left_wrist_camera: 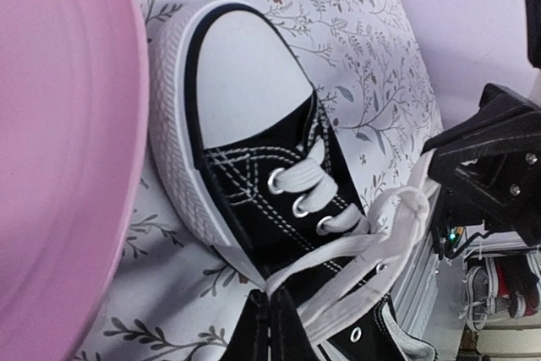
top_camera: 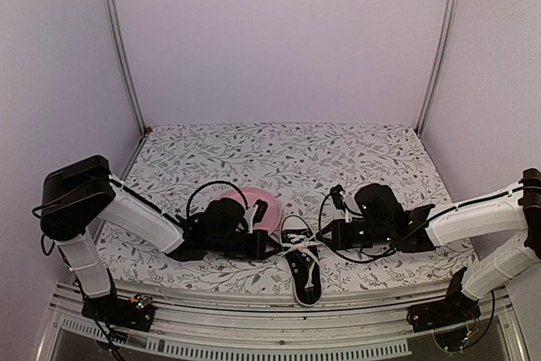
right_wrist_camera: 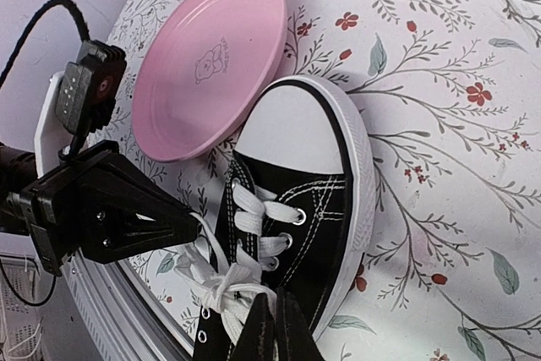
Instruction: Tie the shoes
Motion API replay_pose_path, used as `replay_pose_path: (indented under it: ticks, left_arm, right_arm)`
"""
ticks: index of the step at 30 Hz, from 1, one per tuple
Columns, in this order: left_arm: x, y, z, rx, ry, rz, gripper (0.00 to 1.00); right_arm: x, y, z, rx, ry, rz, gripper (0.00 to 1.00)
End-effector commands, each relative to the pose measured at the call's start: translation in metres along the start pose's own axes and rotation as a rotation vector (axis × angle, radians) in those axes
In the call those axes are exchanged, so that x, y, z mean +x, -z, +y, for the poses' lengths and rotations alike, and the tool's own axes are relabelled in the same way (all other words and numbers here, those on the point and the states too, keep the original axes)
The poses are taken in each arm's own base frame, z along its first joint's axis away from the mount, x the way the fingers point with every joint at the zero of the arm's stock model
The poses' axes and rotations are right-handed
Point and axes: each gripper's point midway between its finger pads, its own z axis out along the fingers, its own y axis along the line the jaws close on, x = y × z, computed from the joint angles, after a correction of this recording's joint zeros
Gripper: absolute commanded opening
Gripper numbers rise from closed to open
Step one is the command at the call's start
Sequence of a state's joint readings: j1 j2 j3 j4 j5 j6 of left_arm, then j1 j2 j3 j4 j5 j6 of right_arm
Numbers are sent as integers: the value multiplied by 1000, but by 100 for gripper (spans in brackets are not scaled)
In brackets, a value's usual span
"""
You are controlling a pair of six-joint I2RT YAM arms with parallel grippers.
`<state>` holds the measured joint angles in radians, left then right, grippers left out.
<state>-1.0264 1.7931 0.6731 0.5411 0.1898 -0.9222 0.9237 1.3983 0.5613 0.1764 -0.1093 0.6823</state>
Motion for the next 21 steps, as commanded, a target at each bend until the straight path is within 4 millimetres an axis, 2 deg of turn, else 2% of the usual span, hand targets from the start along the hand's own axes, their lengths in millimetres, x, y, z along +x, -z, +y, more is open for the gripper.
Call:
replay_pose_path:
  ticks: [1,15,21]
  left_arm:
    - [-12,11,12,-33,45,-57,0]
    - [-2,32,46,-121,128,-92,0]
    - [0,35,48,-122,129,-92,0]
  right_arm:
    - [3,-2,-19,57,-46,6,2]
    - [9,0,-54,126,-121,10,2]
    - [7,2,-57,120,-124,3,2]
